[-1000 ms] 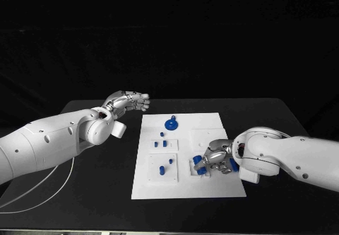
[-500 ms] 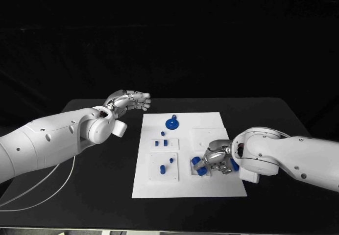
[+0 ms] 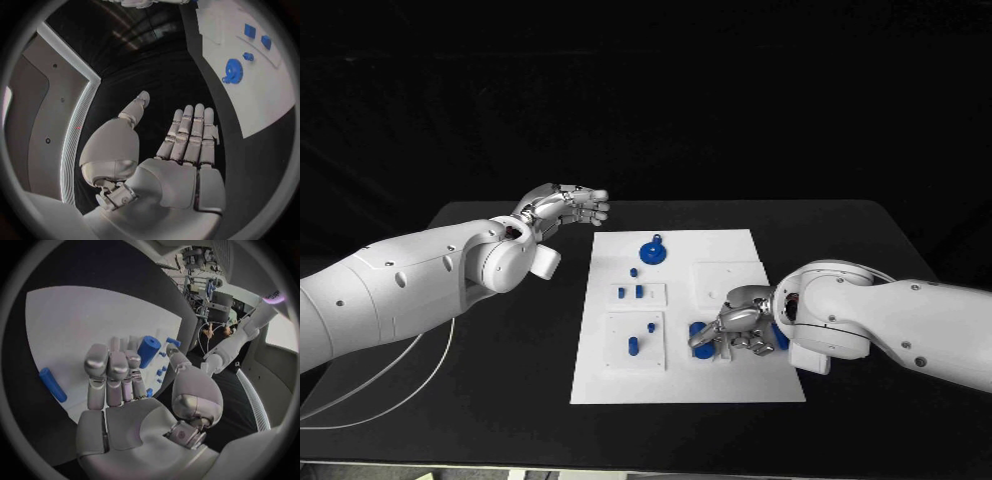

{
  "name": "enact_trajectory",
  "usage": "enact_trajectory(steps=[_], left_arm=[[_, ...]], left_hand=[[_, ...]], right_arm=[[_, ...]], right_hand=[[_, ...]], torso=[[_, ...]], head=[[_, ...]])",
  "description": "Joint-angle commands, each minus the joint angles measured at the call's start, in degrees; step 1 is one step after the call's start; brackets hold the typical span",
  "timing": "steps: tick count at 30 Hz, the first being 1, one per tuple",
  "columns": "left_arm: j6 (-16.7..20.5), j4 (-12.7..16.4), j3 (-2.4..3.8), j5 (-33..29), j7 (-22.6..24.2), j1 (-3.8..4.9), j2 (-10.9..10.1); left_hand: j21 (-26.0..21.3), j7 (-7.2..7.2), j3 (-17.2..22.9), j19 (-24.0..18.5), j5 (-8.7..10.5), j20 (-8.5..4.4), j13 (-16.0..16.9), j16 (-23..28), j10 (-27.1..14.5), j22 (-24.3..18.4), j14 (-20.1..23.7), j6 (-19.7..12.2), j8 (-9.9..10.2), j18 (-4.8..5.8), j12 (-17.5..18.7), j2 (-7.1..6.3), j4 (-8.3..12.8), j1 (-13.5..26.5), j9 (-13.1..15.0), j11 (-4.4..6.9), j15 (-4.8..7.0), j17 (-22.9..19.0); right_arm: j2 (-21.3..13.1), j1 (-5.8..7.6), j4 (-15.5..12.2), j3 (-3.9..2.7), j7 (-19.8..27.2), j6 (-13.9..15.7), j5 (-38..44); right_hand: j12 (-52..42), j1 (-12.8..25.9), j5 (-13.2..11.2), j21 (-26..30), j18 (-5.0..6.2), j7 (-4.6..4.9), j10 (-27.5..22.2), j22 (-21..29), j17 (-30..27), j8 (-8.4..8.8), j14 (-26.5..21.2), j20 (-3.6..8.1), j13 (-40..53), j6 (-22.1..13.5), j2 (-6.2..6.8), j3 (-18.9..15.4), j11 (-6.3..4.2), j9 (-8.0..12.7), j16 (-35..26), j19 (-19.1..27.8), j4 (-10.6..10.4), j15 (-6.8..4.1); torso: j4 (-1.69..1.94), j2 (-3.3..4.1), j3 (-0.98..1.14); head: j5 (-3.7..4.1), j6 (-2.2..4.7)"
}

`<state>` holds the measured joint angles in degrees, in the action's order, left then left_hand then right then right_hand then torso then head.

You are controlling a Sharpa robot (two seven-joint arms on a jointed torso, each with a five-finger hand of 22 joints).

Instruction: Assemble the parts on the task board

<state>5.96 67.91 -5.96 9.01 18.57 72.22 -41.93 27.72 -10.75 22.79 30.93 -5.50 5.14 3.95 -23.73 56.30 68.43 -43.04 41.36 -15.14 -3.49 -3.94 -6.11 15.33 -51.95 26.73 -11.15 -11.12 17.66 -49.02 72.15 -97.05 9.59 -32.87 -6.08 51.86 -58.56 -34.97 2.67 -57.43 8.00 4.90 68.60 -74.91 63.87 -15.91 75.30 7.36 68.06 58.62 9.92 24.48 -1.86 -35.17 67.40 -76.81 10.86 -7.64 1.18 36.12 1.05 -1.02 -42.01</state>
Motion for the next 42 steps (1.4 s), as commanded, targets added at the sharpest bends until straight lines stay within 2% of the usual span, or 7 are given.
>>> enact_trajectory(steps=[1, 11, 19, 23, 26, 29, 42], left_arm=[[-0.7, 0.1, 0.03, -0.3, 0.2, 0.0, 0.0], [-0.8, 0.0, 0.03, -0.3, 0.1, 0.0, 0.0], [-0.8, 0.0, 0.02, -0.3, 0.0, 0.0, 0.0], [-0.8, -0.1, 0.02, -0.3, 0.0, 0.0, 0.0], [-0.9, -0.1, 0.02, -0.3, -0.2, 0.0, -0.1], [-1.0, 0.0, 0.02, -0.3, -0.3, 0.0, -0.1], [-0.3, 0.0, 0.01, -0.3, 0.0, 0.0, -0.1]], left_hand=[[-0.2, -1.39, 0.1, 0.3, -0.23, 0.16, 0.1, 0.0, 0.0, 0.1, -0.2, 0.1, -0.3, -0.62, -0.1, 0.44, -0.4, 0.1, 0.0, -0.2, -0.06, 0.1], [-0.2, -1.4, 0.1, 0.3, -0.22, 0.17, 0.1, 0.0, 0.0, 0.1, -0.2, 0.1, -0.3, -0.67, 0.0, 0.46, -0.4, 0.1, 0.0, -0.21, -0.06, 0.1], [-0.2, -1.4, 0.1, 0.4, -0.2, 0.17, 0.1, 0.0, 0.0, 0.2, -0.2, 0.1, -0.3, -0.7, 0.0, 0.5, -0.5, 0.2, 0.0, -0.21, -0.06, 0.1], [-0.2, -1.4, 0.1, 0.4, -0.2, 0.18, 0.1, 0.0, 0.0, 0.2, -0.2, 0.1, -0.3, -0.71, 0.0, 0.53, -0.5, 0.2, 0.0, -0.21, -0.06, 0.1], [-0.2, -1.41, 0.1, 0.4, -0.19, 0.19, 0.1, 0.0, 0.0, 0.2, -0.2, 0.1, -0.3, -0.73, 0.0, 0.59, -0.6, 0.3, 0.0, -0.21, -0.07, 0.1], [-0.2, -1.42, 0.0, 0.4, -0.15, 0.2, 0.0, 0.0, 0.0, 0.2, -0.2, 0.0, -0.3, -0.75, 0.0, 0.57, -0.6, 0.3, 0.0, -0.22, -0.07, 0.1], [-0.3, -1.39, 0.0, 0.4, 0.01, 0.2, 0.1, -0.1, 0.2, 0.3, -0.4, 0.1, -0.4, -0.82, -0.1, 0.62, -0.7, 0.4, 0.0, -0.13, -0.03, 0.2]], right_arm=[[-0.3, -0.11, -0.2, 0.07, 1.3, -2.1, 1.0], [-1.9, -0.11, -1.5, 0.05, 3.4, -4.0, 1.6], [-2.6, -0.11, -1.4, 0.04, 3.4, -3.9, 1.8], [-2.7, -0.11, -1.1, 0.03, 3.3, -3.5, 1.8], [-2.8, -0.11, -0.9, 0.03, 3.3, -3.7, 1.8], [-2.7, -0.11, -0.9, 0.03, 3.3, -3.8, 1.8], [-1.8, -0.1, -0.2, 0.02, 2.2, -4.3, 2.8]], right_hand=[[0.3, 0.1, 0.2, 0.4, 7.0, -0.4, -0.1, -0.5, 0.0, 0.17, 0.0, 0.14, 0.0, 0.0, -0.76, -0.5, -0.09, 0.1, -0.4, 0.4, 0.9, -0.34], [0.4, -2.5, 0.2, 0.4, 7.0, -0.36, 0.1, -0.4, -0.1, 0.38, 0.2, 0.06, 0.1, 0.3, -2.0, 0.1, -0.03, 0.2, -0.5, 0.1, 4.3, -0.28], [0.4, -3.4, 0.2, 0.4, 7.0, -0.36, 0.2, -0.3, -0.2, 0.44, 0.3, -0.1, 0.1, 0.5, -2.71, 0.5, -0.02, 0.2, -0.5, -0.1, 5.1, -0.26], [0.5, -2.9, 0.2, 0.4, 7.0, -0.34, 0.3, -0.2, -0.2, 0.47, 0.3, -0.24, 0.1, 0.6, -3.5, 0.4, 0.0, 0.2, -0.5, -0.1, 4.8, -0.24], [0.6, -0.9, 0.2, 0.6, 7.0, -0.35, 0.4, -0.1, -0.3, 0.52, 0.3, -0.46, 0.0, 0.7, -6.49, 0.4, 0.02, 0.2, -0.5, -0.2, 2.9, -0.22], [0.6, 0.2, 0.5, 0.6, 7.0, -0.35, 0.4, -0.2, -0.3, 0.63, 0.3, -0.56, 0.0, 0.8, -8.31, 0.6, -0.03, 0.4, -0.5, -0.1, 1.7, -0.22], [0.5, 0.3, 0.7, 0.3, 7.0, -0.47, 0.5, -0.5, -0.2, 0.71, 0.3, -0.6, 0.1, 1.2, -9.31, 1.0, -0.11, 0.5, -0.4, 0.1, 1.4, -0.28]], torso=[[0.01, 0.01, 0.0], [-0.01, -0.01, 0.06], [-0.02, 0.0, 0.05], [-0.01, 0.01, 0.04], [-0.01, 0.0, 0.04], [0.0, 0.02, 0.03], [0.0, 0.0, -0.02]], head=[[-0.02, 0.02], [-0.05, 0.09], [-0.08, 0.18], [-0.1, 0.19], [-0.19, 0.04], [-0.21, -0.03], [-0.22, -0.18]])
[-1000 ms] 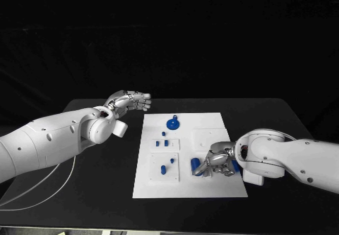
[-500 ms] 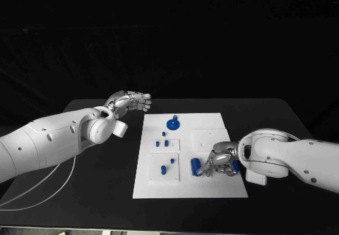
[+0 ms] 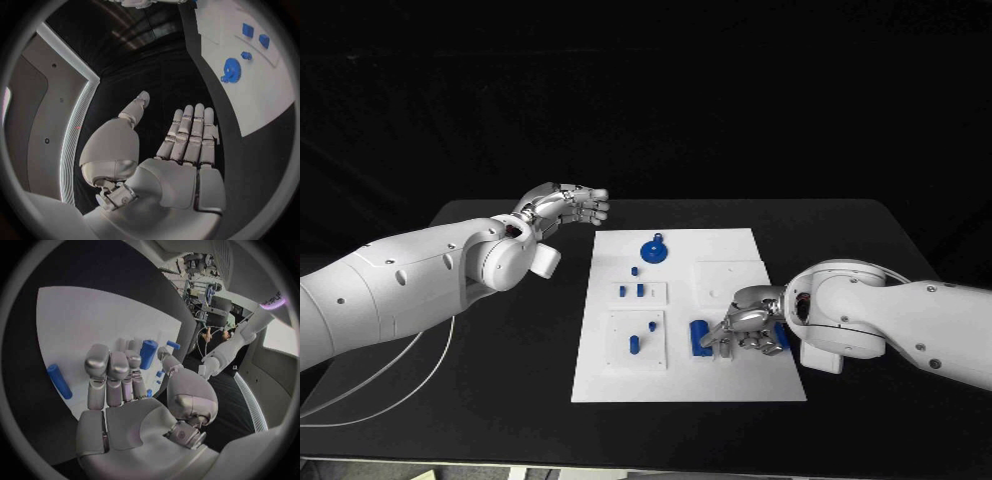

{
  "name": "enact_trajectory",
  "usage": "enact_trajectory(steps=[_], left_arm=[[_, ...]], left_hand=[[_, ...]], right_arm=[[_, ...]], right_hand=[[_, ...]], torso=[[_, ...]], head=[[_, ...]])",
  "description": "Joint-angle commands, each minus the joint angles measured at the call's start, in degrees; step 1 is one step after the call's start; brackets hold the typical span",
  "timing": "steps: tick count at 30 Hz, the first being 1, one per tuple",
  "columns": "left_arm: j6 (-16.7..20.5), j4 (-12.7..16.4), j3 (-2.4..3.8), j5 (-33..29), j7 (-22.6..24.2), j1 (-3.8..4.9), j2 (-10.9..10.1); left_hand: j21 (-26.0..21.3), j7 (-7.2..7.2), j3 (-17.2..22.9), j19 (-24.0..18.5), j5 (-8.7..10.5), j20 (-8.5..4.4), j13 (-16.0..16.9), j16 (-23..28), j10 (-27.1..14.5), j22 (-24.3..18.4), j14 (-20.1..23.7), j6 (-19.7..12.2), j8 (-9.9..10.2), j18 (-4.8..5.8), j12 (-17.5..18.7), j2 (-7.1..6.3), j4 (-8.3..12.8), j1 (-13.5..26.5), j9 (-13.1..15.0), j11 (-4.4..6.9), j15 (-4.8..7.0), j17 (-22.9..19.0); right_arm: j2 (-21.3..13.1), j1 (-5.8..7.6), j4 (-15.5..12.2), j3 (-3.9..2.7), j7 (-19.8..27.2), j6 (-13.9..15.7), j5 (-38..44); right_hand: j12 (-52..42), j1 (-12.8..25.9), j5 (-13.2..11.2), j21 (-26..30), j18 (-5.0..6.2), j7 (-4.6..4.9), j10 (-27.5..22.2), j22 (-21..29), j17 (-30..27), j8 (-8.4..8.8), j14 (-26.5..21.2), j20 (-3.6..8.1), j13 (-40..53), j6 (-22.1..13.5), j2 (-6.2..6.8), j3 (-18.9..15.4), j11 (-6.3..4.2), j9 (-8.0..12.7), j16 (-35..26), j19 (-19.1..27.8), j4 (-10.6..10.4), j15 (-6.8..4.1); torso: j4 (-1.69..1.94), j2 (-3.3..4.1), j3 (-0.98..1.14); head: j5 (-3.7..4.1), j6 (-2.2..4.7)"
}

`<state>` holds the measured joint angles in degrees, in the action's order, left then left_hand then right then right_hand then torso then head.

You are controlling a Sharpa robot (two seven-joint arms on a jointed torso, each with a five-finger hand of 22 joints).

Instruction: Assemble the parts on the task board

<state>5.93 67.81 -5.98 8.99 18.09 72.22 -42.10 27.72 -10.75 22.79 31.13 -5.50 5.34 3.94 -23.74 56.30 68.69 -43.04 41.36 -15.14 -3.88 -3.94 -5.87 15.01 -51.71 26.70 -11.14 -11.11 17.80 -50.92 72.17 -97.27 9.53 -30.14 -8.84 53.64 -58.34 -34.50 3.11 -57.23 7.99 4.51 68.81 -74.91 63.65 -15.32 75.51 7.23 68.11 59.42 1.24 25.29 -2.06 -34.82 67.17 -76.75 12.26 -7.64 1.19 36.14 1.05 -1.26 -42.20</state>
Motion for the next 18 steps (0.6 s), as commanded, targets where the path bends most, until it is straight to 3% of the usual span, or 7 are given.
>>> enact_trajectory(steps=[1, 10, 12, 13, 18], left_arm=[[-0.3, 0.1, 0.03, -0.3, 0.4, 0.0, 0.0], [-0.5, 0.1, 0.03, -0.3, 0.3, 0.0, 0.0], [-0.5, 0.1, 0.03, -0.3, 0.3, 0.0, 0.0], [-0.5, 0.1, 0.03, -0.3, 0.2, 0.0, 0.0], [-0.6, 0.1, 0.03, -0.3, 0.1, 0.0, -0.1]], left_hand=[[-0.3, -1.39, 0.0, 0.2, 0.01, 0.0, 0.1, -0.1, 0.2, 0.1, -0.4, 0.1, -0.4, -0.43, -0.1, 0.38, -0.4, 0.2, 0.1, -0.13, -0.03, 0.1], [-0.3, -1.38, 0.0, 0.1, 0.01, -0.01, 0.1, -0.1, 0.3, 0.1, -0.4, 0.1, -0.4, -0.43, -0.1, 0.37, -0.3, 0.2, 0.1, -0.12, -0.03, 0.1], [-0.3, -1.38, 0.0, 0.1, 0.01, -0.01, 0.1, -0.1, 0.3, 0.1, -0.4, 0.1, -0.4, -0.43, -0.1, 0.37, -0.3, 0.2, 0.1, -0.11, -0.03, 0.1], [-0.3, -1.38, 0.0, 0.1, 0.01, -0.01, 0.1, -0.1, 0.3, 0.1, -0.4, 0.1, -0.4, -0.44, -0.1, 0.37, -0.3, 0.2, 0.1, -0.11, -0.03, 0.1], [-0.3, -1.38, 0.0, 0.1, 0.01, -0.01, 0.1, -0.1, 0.3, 0.1, -0.4, 0.1, -0.4, -0.44, -0.1, 0.37, -0.3, 0.1, 0.1, -0.11, -0.02, 0.1]], right_arm=[[0.2, -0.13, 0.0, 0.08, -0.6, -1.7, 1.1], [0.1, -0.13, -0.1, 0.09, -0.4, -2.4, 2.8], [0.0, -0.13, -0.3, 0.09, -0.2, -2.5, 2.8], [0.0, -0.13, -0.4, 0.09, 0.0, -2.7, 2.8], [0.0, -0.13, -0.6, 0.09, 0.5, -3.4, 2.8]], right_hand=[[0.3, -0.3, 0.3, 0.0, 7.01, -0.07, 0.3, -0.5, 0.0, 0.14, 0.1, -0.47, 0.1, 0.4, -0.63, 0.3, 0.1, 0.2, -0.1, 0.0, 0.1, -0.28], [0.3, -2.8, 0.0, -0.2, 7.01, 0.0, 0.5, -0.6, -0.1, 0.37, 0.2, -0.62, 0.2, 0.7, 0.92, 2.5, 0.16, 0.4, -0.1, -0.2, 0.9, -0.21], [0.3, -3.4, 0.1, -0.3, 7.01, 0.01, 0.5, -0.6, -0.1, 0.4, 0.2, -0.64, 0.2, 0.7, 1.51, 2.8, 0.18, 0.4, -0.1, -0.2, 1.4, -0.2], [0.3, -4.3, 0.3, -0.3, 7.01, 0.01, 0.5, -0.6, -0.1, 0.42, 0.2, -0.64, 0.2, 0.7, 2.56, 3.0, 0.18, 0.4, -0.1, -0.2, 2.2, -0.2], [0.3, -4.7, 0.4, -0.3, 7.01, 0.03, 0.5, -0.6, -0.1, 0.43, 0.2, -0.66, 0.2, 0.7, 3.11, 3.2, 0.19, 0.4, -0.1, -0.3, 2.5, -0.18]], torso=[[-0.01, -0.02, -0.02], [-0.01, -0.02, -0.01], [0.0, -0.02, 0.0], [0.01, -0.01, 0.01], [-0.05, -0.01, 0.04]], head=[[0.01, 0.0], [0.08, -0.05], [0.1, -0.07], [0.08, -0.07], [0.0, -0.15]])
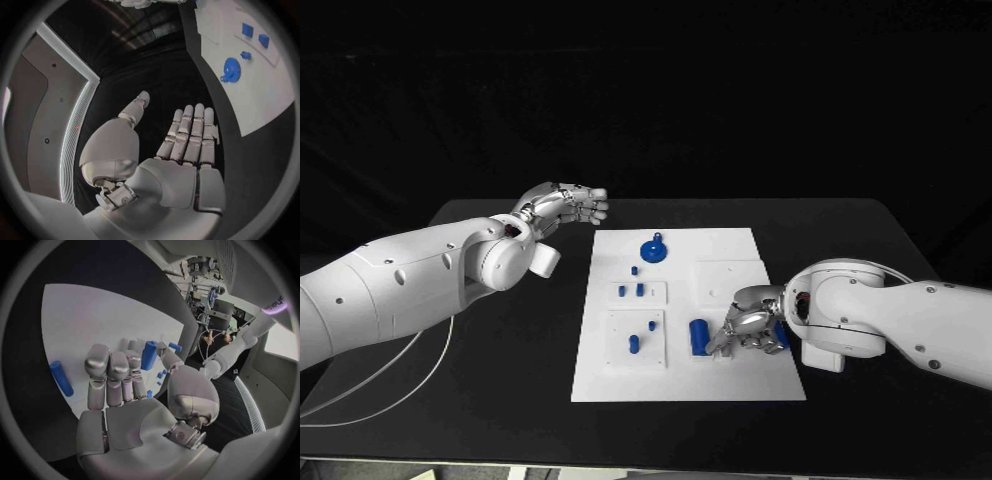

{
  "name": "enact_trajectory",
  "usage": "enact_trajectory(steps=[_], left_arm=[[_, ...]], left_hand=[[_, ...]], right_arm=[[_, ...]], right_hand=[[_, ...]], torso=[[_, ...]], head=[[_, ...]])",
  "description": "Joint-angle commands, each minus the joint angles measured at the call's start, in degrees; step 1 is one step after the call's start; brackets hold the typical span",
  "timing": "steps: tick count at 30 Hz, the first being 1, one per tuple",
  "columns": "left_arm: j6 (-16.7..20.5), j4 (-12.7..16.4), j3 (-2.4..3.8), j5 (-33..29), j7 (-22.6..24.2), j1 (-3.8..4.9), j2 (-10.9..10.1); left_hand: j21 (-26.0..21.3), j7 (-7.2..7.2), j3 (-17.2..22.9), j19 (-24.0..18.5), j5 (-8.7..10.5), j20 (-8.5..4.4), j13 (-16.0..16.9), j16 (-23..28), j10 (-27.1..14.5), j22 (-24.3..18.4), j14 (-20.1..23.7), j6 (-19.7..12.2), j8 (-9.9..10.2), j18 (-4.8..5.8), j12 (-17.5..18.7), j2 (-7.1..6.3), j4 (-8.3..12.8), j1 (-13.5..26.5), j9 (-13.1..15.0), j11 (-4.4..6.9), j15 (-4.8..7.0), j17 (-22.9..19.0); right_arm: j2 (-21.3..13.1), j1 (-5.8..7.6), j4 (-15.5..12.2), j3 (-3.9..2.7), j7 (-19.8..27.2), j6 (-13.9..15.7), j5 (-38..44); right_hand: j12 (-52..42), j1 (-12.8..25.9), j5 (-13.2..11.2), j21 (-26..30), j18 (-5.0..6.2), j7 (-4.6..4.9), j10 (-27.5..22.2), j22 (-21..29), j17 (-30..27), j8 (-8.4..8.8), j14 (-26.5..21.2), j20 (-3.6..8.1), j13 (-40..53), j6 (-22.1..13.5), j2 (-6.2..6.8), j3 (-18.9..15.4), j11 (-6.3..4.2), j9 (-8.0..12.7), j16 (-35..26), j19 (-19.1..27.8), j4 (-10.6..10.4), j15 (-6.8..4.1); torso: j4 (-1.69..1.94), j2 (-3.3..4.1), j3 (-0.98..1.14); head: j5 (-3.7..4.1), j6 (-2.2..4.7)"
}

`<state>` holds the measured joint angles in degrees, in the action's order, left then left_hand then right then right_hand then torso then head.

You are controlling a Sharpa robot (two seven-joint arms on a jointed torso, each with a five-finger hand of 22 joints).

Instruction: Assemble the parts on the task board

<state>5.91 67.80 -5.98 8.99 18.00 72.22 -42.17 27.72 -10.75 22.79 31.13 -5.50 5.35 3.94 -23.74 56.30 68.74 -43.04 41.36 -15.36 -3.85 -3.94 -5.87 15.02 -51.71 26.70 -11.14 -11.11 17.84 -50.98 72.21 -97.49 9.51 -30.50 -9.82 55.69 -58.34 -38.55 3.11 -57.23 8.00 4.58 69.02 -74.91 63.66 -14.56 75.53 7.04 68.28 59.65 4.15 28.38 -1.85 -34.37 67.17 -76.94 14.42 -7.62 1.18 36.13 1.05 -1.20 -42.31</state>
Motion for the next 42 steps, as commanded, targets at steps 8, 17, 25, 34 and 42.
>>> enact_trajectory(steps=[8, 17, 25, 34, 42], left_arm=[[-0.6, 0.1, 0.03, -0.3, 0.2, 0.0, 0.0], [-0.7, 0.1, 0.03, -0.3, 0.2, 0.0, 0.0], [-0.7, 0.1, 0.03, -0.3, 0.2, 0.0, 0.0], [-0.7, 0.0, 0.02, -0.3, 0.2, 0.0, 0.0], [-0.7, -0.1, 0.02, -0.3, 0.2, 0.0, 0.0]], left_hand=[[-0.3, -1.38, 0.0, 0.1, 0.02, -0.01, 0.1, -0.1, 0.3, 0.1, -0.4, 0.1, -0.2, -0.46, -0.1, 0.36, -0.3, 0.2, 0.1, -0.11, -0.03, 0.1], [-0.3, -1.38, 0.0, 0.1, 0.03, -0.01, 0.1, -0.1, 0.3, 0.1, -0.4, 0.1, -0.2, -0.46, -0.1, 0.36, -0.4, 0.2, 0.1, -0.12, -0.03, 0.1], [-0.3, -1.38, 0.0, 0.1, 0.04, 0.0, 0.1, -0.1, 0.3, 0.1, -0.4, 0.1, -0.2, -0.46, -0.1, 0.38, -0.4, 0.2, 0.1, -0.12, -0.03, 0.1], [-0.3, -1.38, 0.0, 0.1, 0.04, 0.0, 0.1, -0.1, 0.3, 0.2, -0.4, 0.1, -0.2, -0.46, -0.1, 0.42, -0.5, 0.3, 0.1, -0.12, -0.03, 0.1], [-0.3, -1.38, 0.0, 0.1, 0.04, 0.0, 0.1, -0.1, 0.3, 0.2, -0.4, 0.1, -0.2, -0.46, -0.1, 0.43, -0.5, 0.3, 0.1, -0.11, -0.03, 0.1]], right_arm=[[0.4, -0.17, -0.3, 0.12, 0.7, -2.3, 1.6], [1.0, -0.23, 0.0, 0.13, -0.1, -1.2, 3.2], [1.4, -0.41, 0.2, 0.13, -0.3, -1.0, 3.3], [1.1, -0.42, 0.2, 0.13, -0.3, -1.8, 3.1], [-0.5, -0.41, -0.6, 0.11, 0.7, -1.6, 2.8]], right_hand=[[0.4, -2.6, 0.1, -0.3, 7.0, 0.01, 0.4, -0.5, -0.2, -0.26, 0.3, -0.58, 0.1, 0.5, 2.94, 0.6, 0.04, 0.0, -0.1, -0.3, 1.7, -0.15], [0.5, -2.3, 0.0, -0.2, 7.0, 0.01, 0.5, -0.3, -0.3, -0.24, 0.4, -0.88, 0.0, 0.7, 0.56, 1.1, 0.05, 0.0, -0.1, -0.5, 0.4, -0.1], [0.6, -2.4, -0.3, -0.1, 7.0, -0.02, 0.7, -0.2, -0.4, -0.15, 0.4, -1.1, 0.1, 0.9, -0.2, 5.9, 0.02, 0.0, -0.1, -0.7, -4.3, -0.13], [0.5, -2.1, -0.3, -0.5, 7.0, 0.02, 0.7, -0.4, -0.3, -0.16, 0.4, -1.07, 0.3, 0.8, 1.77, 10.9, 0.05, -0.2, 0.1, -0.8, -7.7, -0.11], [0.5, -2.8, 0.9, -0.7, 7.0, 0.16, 0.7, -0.5, -0.5, -0.1, 0.4, -1.17, 0.4, 0.7, 4.6, 9.8, 0.2, -0.3, 0.1, -0.8, -5.2, 0.04]], torso=[[-0.05, 0.0, 0.02], [0.0, 0.0, 0.02], [-0.01, 0.01, 0.01], [-0.03, -0.02, -0.01], [-0.03, -0.02, 0.01]], head=[[-0.05, -0.03], [0.02, -0.13], [0.03, -0.22], [0.03, -0.27], [0.07, -0.07]])
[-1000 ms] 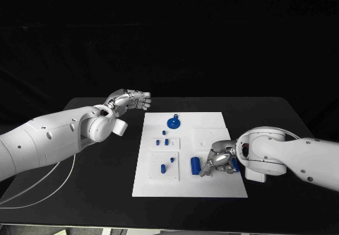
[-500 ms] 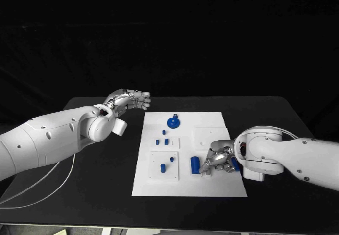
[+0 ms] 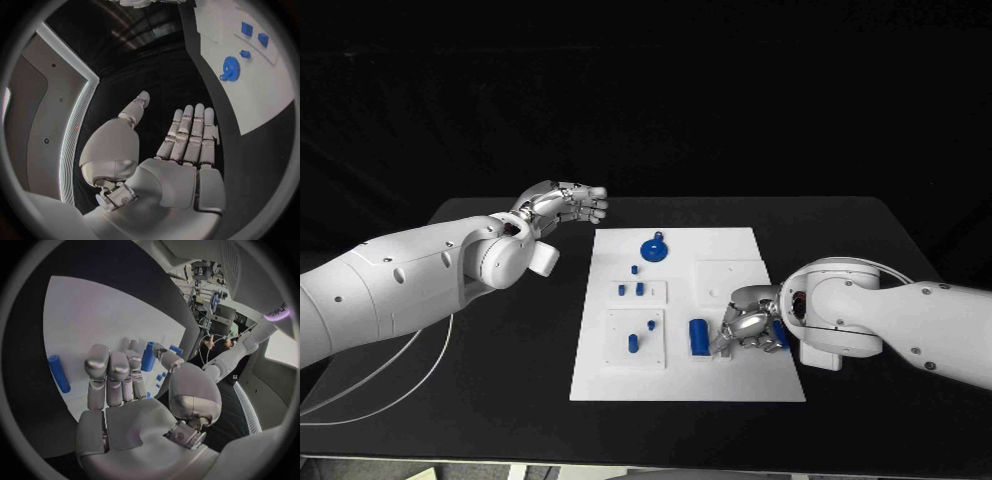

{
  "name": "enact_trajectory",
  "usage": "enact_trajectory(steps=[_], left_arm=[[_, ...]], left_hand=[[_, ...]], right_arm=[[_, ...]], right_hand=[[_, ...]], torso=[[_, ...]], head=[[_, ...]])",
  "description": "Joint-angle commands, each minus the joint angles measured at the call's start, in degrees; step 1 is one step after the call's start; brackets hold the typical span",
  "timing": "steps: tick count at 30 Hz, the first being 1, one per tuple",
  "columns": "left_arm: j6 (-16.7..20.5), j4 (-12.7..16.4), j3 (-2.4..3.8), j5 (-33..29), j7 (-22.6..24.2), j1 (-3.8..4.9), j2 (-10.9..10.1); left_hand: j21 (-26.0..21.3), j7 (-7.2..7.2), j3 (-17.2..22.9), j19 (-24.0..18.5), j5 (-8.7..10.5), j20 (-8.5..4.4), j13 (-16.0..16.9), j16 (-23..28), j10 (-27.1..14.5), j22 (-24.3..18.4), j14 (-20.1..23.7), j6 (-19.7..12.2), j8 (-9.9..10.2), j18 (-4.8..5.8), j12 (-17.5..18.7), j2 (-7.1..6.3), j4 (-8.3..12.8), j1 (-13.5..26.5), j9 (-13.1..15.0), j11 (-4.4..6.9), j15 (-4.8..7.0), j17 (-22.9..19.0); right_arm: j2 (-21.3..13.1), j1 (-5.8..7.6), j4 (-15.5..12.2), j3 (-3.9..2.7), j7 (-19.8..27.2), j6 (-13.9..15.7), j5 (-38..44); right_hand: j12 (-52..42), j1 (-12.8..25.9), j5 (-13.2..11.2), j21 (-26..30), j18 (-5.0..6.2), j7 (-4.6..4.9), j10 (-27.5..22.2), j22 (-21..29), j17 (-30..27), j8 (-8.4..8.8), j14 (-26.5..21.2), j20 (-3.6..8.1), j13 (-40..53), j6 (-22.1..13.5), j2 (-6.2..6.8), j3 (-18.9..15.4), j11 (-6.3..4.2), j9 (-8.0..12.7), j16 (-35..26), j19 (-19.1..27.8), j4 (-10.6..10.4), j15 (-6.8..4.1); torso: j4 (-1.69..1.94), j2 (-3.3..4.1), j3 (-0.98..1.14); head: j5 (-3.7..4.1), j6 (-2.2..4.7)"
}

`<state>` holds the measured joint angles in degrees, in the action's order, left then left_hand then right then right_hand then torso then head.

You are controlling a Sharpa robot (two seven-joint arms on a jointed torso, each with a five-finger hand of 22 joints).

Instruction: Assemble the parts on the task board

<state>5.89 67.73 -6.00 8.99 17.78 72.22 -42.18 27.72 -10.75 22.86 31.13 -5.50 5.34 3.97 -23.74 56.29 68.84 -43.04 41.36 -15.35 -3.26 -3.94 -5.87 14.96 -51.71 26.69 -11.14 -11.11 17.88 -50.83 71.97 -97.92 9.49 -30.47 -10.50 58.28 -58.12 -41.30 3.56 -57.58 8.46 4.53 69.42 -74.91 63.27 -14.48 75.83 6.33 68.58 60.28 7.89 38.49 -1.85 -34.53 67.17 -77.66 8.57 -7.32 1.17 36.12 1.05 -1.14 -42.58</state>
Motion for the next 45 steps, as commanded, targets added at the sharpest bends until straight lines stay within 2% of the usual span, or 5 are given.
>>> enact_trajectory(steps=[1, 8, 19, 39, 45], left_arm=[[-0.7, 0.0, 0.04, -0.3, 0.4, 0.0, 0.0], [-0.6, -0.1, 0.04, -0.3, 0.4, 0.0, 0.2], [-0.6, -0.4, 0.03, -0.3, 0.5, 0.0, 0.4], [-0.5, -0.3, 0.0, -0.3, 0.4, 0.0, 0.6], [-0.5, -0.3, -0.01, -0.3, 0.4, 0.0, 0.8]], left_hand=[[-0.3, -1.37, 0.0, 0.1, 0.04, 0.0, 0.1, -0.1, 0.3, 0.1, -0.4, 0.1, -0.2, -1.06, -0.1, 0.43, -0.4, 0.3, 0.1, -0.11, -0.03, 0.1], [-0.4, -1.37, 0.0, 0.1, 0.04, -0.01, 0.0, -0.1, 0.3, 0.1, -0.4, 0.1, -0.2, -1.06, -0.1, 0.43, -0.4, 0.4, 0.1, -0.11, -0.03, 0.1], [-0.4, -1.37, 0.0, 0.1, 0.04, -0.01, 0.0, -0.1, 0.3, 0.2, -0.4, 0.1, -0.2, -1.06, -0.1, 0.41, -0.4, 0.4, 0.1, -0.11, -0.03, 0.1], [-0.4, -1.36, 0.0, 0.1, 0.05, -0.02, 0.0, -0.1, 0.4, 0.2, -0.4, 0.1, -0.3, -1.07, -0.1, 0.36, -0.4, 0.4, 0.1, -0.1, -0.02, 0.1], [-0.4, -1.36, 0.0, 0.1, 0.05, -0.02, 0.0, -0.1, 0.4, 0.2, -0.4, 0.1, -0.3, -1.07, -0.1, 0.35, -0.4, 0.3, 0.1, -0.1, -0.02, 0.1]], right_arm=[[-1.0, -0.16, -0.3, 0.12, 1.0, -0.5, 0.2], [-2.5, 0.43, 0.0, -0.68, 3.6, 2.5, 1.2], [-3.9, 2.17, 2.7, -5.35, 6.4, 4.1, 0.2], [-11.8, 3.86, 5.9, -5.41, -0.2, -3.6, 9.1], [-12.6, 3.84, 5.6, -3.63, -0.5, -4.4, 9.1]], right_hand=[[0.3, 0.1, 0.5, -0.3, 6.54, 0.23, 0.2, -0.5, -0.1, -0.16, 0.1, -0.46, 0.1, 0.0, 1.25, -0.6, 0.22, -0.1, 0.1, -0.1, 0.9, -0.25], [0.3, -0.3, -0.4, -0.2, 6.54, 0.35, 0.3, -0.3, -0.1, 0.07, 0.1, -0.32, 0.1, -0.6, 2.17, -1.5, 0.3, -0.2, 0.1, -0.2, 1.5, -0.23], [0.2, -0.5, -0.5, -0.2, 6.54, 0.6, 0.4, -0.2, -0.1, 0.45, 0.2, -0.07, 0.2, -1.5, 2.41, -2.3, 0.54, -0.2, 0.1, -0.5, 1.6, -0.05], [0.4, -1.7, -0.6, 0.2, 6.54, 0.92, -0.1, 0.0, -0.2, 0.79, 0.0, 0.01, 0.2, -2.5, 3.38, -3.5, 0.86, -0.4, -0.1, -0.1, 2.3, 0.27], [0.7, -1.7, -0.7, 0.4, 6.54, 1.13, -0.5, 0.1, -0.4, 1.01, -0.1, -0.25, 0.0, -3.1, 4.76, -3.1, 1.06, -0.5, -0.4, 0.1, 0.9, 0.48]], torso=[[-0.03, -0.02, 0.0], [-0.06, -0.03, 0.02], [-0.05, 0.0, 0.11], [-0.06, -0.04, -0.05], [-0.1, -0.03, 0.01]], head=[[0.03, 0.29], [0.23, 0.96], [0.5, 1.19], [2.66, 1.36], [2.89, 1.66]])
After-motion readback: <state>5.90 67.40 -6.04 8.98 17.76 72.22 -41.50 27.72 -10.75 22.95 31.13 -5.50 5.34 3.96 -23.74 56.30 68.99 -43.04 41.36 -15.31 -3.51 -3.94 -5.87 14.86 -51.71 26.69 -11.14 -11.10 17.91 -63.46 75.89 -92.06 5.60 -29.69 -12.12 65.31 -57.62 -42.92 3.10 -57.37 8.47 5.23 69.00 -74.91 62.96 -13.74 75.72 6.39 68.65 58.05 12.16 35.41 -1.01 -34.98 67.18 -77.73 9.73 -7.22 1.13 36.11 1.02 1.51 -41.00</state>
